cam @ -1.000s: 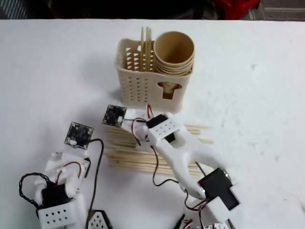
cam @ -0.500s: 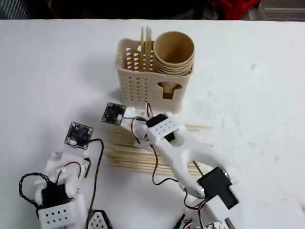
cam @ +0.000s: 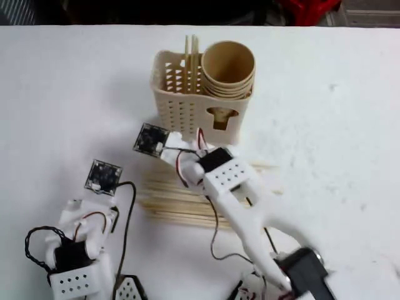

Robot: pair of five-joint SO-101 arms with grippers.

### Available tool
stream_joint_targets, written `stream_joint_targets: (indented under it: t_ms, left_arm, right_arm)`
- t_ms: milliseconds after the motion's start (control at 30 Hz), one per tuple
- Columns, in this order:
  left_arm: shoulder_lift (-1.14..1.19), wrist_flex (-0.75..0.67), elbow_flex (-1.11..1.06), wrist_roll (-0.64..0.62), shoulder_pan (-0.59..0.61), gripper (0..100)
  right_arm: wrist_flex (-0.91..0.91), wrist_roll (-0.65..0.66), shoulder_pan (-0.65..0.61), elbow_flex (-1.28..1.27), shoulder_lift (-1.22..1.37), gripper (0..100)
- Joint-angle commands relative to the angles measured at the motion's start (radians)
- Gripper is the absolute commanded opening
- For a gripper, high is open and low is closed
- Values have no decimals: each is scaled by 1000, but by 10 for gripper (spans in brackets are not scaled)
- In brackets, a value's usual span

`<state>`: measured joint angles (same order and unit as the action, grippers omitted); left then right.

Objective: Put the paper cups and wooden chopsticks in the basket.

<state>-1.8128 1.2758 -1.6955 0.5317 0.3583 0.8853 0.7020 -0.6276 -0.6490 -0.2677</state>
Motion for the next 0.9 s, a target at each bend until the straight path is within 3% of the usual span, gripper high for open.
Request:
stream_joint_targets:
  t_ms: [0,233,500,867]
  left_arm:
    - [-5,8,2,9,12,199]
    - [-5,8,2,9,12,199]
    - [-5,8,2,9,12,199]
    - [-5,8,2,9,12,199]
  right_arm:
    - [19,-40,12,29,-145,15]
    - [139,-34,13,112,-255,15]
    - [143,-221,13,358,-271,15]
    - [133,-324,19,655,-196,15]
